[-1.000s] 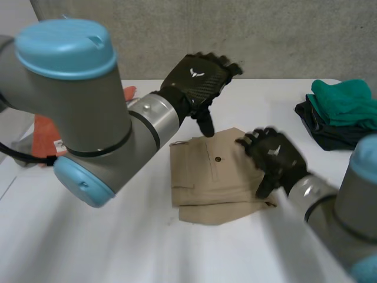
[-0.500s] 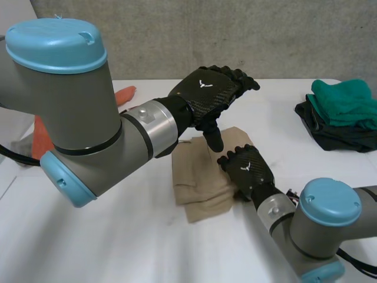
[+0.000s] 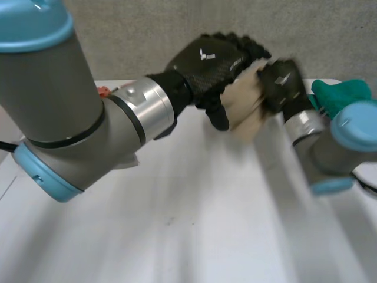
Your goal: Fold the laundry.
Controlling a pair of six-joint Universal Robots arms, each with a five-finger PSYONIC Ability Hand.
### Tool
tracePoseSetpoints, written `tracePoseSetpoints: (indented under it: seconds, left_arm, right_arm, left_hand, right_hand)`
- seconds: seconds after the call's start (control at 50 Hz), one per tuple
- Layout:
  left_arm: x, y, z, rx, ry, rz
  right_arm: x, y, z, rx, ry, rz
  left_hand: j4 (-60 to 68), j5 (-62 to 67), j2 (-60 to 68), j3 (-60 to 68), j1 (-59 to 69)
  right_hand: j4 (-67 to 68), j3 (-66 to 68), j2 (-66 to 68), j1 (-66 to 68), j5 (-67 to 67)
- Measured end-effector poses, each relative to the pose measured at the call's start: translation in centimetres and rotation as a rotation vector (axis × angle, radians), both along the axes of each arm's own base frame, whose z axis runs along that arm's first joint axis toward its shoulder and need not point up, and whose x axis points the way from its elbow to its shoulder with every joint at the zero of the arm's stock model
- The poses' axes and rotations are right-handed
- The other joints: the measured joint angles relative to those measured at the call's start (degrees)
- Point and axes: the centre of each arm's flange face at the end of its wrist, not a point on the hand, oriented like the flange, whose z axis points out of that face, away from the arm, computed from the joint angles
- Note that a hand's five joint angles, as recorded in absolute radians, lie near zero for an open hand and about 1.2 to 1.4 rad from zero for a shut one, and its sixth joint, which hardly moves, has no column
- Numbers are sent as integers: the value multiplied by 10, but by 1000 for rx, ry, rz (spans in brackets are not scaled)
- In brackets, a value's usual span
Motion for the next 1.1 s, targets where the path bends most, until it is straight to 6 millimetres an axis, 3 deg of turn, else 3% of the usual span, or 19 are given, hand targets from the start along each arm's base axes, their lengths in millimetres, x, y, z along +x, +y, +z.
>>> tracePoseSetpoints:
  seconds: [0.04,0.1,0.22,0.26,0.36,0.38,0.48,0.54,0.58,0.6,0.66,0.7,0.76,0.92,0.98,1.04,1.06,1.1]
  left_arm:
    - [1,1,7,-22,20,1]
    - [2,2,16,-47,46,0]
    - [2,5,19,-53,57,-7]
    - [2,6,18,-50,55,-10]
    - [1,8,13,-38,44,-14]
    - [1,8,13,-36,43,-14]
    - [1,9,6,-21,28,-16]
    - [1,9,3,-15,23,-17]
    - [1,9,2,-13,22,-17]
    - [1,9,2,-12,21,-18]
    - [0,10,2,-12,21,-21]
    - [0,12,3,-13,22,-24]
    - [-1,13,4,-15,24,-27]
    - [1,16,10,-29,36,-30]
    - [2,17,16,-44,49,-26]
    - [4,15,24,-67,69,-17]
    - [6,15,27,-77,78,-11]
    - [8,13,31,-90,89,-1]
  right_arm:
    - [-15,-18,17,-37,-44,-32]
    - [-56,-58,47,-111,-138,-91]
    - [-127,-115,57,-175,-200,-132]
    - [-145,-129,50,-171,-194,-132]
    - [-189,-161,4,-85,-153,-125]
    - [-191,-163,0,-77,-150,-124]
    - [-223,-173,-55,58,-121,-106]
    - [-234,-173,-74,108,-117,-100]
    - [-239,-173,-80,126,-117,-102]
    - [-244,-171,-85,144,-119,-109]
    - [-249,-168,-83,153,-124,-127]
    - [-252,-164,-70,143,-130,-154]
    - [-255,-159,-48,125,-134,-187]
    - [-251,-134,34,72,-68,-292]
    - [-237,-118,71,9,19,-343]
    - [-202,-100,100,-65,93,-336]
    - [-181,-90,109,-96,113,-309]
    - [-159,-80,115,-120,127,-270]
  left_hand:
    - [0,0,0,0,0]
    - [-1,0,0,0,0]
    - [-1,0,0,0,0]
    - [-1,0,0,0,0]
    - [-1,0,0,0,0]
    - [-1,0,0,0,0]
    - [-1,0,0,0,0]
    - [-1,0,0,0,0]
    - [-1,0,0,0,0]
    - [-1,0,0,0,0]
    - [-1,0,0,0,0]
    - [-1,0,0,0,0]
    - [-1,0,0,0,0]
    - [-1,0,0,0,0]
    - [-1,0,0,0,0]
    - [-1,0,0,0,0]
    - [-1,0,0,0,0]
    - [-1,0,0,0,0]
  right_hand:
    - [0,0,0,0,2]
    - [1,3,0,0,7]
    - [1,3,0,0,8]
    - [1,3,0,0,8]
    - [1,6,0,0,8]
    - [1,6,0,0,8]
    - [2,6,0,0,14]
    - [-11,1,-3,0,14]
    - [-94,-70,-81,-35,-42]
    - [-251,-235,-242,-186,-195]
    - [-453,-452,-461,-401,-411]
    - [-551,-527,-527,-446,-474]
    - [-567,-535,-531,-446,-488]
    - [-568,-535,-531,-446,-488]
    - [-568,-535,-531,-446,-488]
    - [-568,-535,-531,-446,-488]
    - [-568,-535,-531,-446,-488]
    - [-568,-535,-531,-446,-488]
